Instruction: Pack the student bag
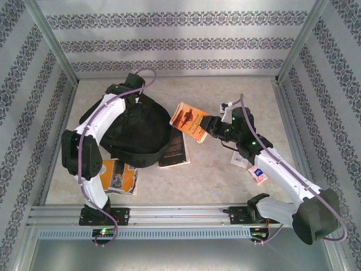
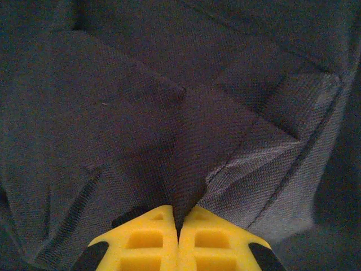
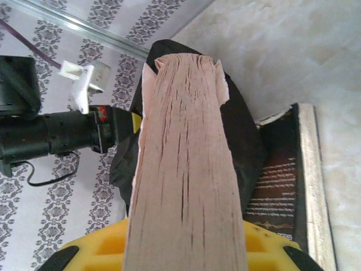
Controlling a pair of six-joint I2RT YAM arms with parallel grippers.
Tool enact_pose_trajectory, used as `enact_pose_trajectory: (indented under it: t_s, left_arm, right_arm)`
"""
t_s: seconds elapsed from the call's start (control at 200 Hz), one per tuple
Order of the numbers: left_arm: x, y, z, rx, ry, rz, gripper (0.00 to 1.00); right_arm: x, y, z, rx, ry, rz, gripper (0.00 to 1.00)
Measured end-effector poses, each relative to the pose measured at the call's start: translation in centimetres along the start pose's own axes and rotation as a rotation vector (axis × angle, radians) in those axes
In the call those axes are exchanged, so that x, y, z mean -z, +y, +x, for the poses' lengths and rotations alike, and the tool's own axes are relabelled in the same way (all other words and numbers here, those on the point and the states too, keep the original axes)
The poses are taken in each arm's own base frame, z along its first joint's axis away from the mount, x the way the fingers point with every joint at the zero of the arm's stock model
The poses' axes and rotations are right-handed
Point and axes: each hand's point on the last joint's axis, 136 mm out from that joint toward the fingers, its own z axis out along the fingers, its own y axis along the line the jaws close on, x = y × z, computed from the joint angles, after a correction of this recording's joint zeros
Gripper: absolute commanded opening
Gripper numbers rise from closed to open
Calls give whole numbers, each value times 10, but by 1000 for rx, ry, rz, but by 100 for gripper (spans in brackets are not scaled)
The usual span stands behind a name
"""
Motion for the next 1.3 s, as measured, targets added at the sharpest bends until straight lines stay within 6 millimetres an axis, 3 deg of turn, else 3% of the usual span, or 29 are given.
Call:
enact_pose_trajectory:
  t_s: [0.165, 0.31, 0.555, 0.724, 0.859, 1.034, 1.139, 1.299]
  left_arm:
    - [49, 10, -20, 60, -108, 59, 0]
    - [70, 10, -21, 87, -137, 109, 0]
    - [74, -3, -15, 117, -111, 202, 0]
    - [75, -9, -15, 147, -100, 253, 0]
    - [76, -10, -15, 161, -99, 263, 0]
    - [83, -6, -16, 197, -114, 280, 0]
    - [86, -5, -18, 213, -123, 291, 0]
    - [87, -6, -19, 227, -124, 311, 0]
  right_arm:
    - [-8, 11, -7, 39, 22, 8, 13]
    - [-13, 4, -9, 43, 34, 53, 13]
    - [-25, -10, -2, 13, 92, 98, 11]
    - [-25, -7, 3, -35, 121, 79, 8]
    - [-8, -7, 2, -70, 107, 102, 1]
    - [29, 5, -4, -148, 34, 89, 0]
    - [39, 8, 9, -209, 43, 67, 0]
    - [33, -1, 36, -284, 114, 89, 0]
